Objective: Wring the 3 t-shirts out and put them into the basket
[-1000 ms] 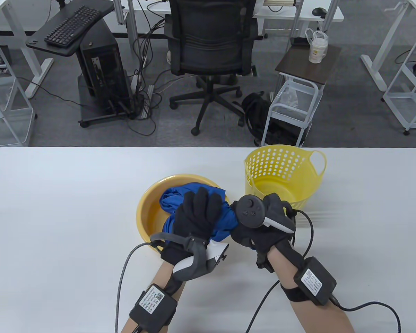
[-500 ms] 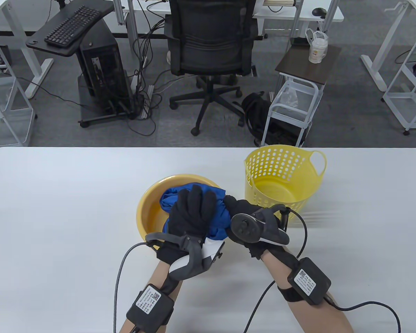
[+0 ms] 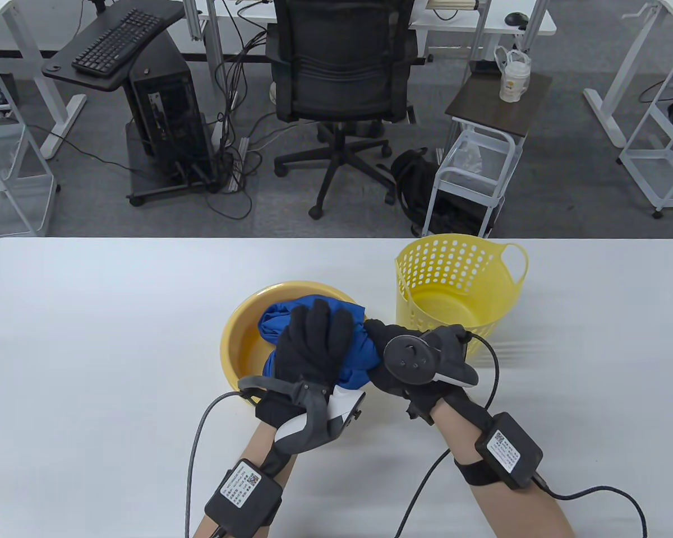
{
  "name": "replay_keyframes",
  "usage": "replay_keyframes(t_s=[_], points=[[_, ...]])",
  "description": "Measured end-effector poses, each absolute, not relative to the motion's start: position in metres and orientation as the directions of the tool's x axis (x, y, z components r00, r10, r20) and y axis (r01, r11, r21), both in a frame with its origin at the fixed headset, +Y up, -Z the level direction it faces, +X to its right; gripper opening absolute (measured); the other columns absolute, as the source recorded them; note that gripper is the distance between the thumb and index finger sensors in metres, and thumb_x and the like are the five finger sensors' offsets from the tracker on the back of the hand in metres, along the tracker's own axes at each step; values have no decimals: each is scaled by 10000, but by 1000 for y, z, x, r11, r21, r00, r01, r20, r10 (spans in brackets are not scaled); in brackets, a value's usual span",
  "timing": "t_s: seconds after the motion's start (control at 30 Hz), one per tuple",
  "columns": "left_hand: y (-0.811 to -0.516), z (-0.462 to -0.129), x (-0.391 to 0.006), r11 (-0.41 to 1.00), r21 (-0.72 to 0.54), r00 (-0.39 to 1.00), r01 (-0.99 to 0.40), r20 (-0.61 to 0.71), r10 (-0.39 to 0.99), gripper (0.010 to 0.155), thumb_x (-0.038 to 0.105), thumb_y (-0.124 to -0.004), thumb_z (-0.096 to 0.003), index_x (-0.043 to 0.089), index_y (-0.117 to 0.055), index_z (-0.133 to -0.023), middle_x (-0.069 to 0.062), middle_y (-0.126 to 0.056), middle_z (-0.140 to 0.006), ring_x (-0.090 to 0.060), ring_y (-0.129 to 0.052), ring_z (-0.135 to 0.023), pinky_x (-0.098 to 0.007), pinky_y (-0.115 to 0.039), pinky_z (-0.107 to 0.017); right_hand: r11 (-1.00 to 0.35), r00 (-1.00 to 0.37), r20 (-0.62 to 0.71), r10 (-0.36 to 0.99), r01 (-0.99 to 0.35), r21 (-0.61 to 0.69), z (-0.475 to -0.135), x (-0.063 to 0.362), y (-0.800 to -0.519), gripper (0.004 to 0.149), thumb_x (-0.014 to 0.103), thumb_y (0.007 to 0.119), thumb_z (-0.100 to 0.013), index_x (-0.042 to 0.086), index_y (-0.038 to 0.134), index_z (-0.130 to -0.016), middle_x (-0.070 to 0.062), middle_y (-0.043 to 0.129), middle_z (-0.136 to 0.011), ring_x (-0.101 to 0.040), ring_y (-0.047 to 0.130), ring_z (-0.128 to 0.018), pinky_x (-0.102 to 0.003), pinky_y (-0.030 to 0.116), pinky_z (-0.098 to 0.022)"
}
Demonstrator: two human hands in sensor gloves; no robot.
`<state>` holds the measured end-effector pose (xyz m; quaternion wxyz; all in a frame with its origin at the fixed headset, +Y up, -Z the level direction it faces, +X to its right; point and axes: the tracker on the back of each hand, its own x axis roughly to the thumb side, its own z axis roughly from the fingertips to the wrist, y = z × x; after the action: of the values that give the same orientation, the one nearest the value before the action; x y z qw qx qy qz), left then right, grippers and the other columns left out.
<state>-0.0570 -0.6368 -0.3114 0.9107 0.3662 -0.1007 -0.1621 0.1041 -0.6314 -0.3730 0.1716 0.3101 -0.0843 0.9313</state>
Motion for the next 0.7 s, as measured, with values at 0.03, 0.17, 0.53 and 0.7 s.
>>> replay_keyframes(t_s=[0.03, 0.17, 0.53, 0.7], points=[[-637, -311, -57, 680, 700, 928, 218, 66, -366, 1060, 535, -947, -491, 206, -155, -1113, -140, -409, -1168, -386, -740, -954, -419, -825, -620, -918, -735, 609, 298, -396, -28, -374, 105, -632, 607, 306, 961, -484, -52, 719, -911, -249, 932, -495, -324, 979, -71, -374, 841, 96], [-638, -311, -57, 679, 702, 930, 217, 63, -362, 1054, 519, -924, -503, 189, -126, -1107, -152, -380, -1170, -401, -719, -964, -429, -814, -634, -904, -716, 610, 340, -428, 1, -373, 106, -631, 605, 302, 960, -486, -62, 719, -904, -250, 932, -491, -324, 979, -68, -374, 840, 99], [-619, -303, -65, 718, 696, 962, 26, 176, -206, 1108, 653, -892, -475, 238, -104, -1133, -196, -263, -1236, -399, -628, -1057, -450, -746, -740, -744, -615, 559, 556, -668, 4, -379, 133, -616, 609, 286, 972, -483, 6, 709, -955, -265, 917, -551, -345, 985, -126, -384, 857, 53], [-603, -292, -74, 735, 663, 958, -142, 278, -66, 1014, 674, -777, -537, 289, -57, -1138, -196, -172, -1267, -447, -498, -1123, -531, -625, -811, -502, -570, 313, 760, -820, -274, -394, 204, -608, 701, 265, 975, -500, 24, 600, -1042, -326, 856, -656, -403, 980, -219, -423, 873, -21]])
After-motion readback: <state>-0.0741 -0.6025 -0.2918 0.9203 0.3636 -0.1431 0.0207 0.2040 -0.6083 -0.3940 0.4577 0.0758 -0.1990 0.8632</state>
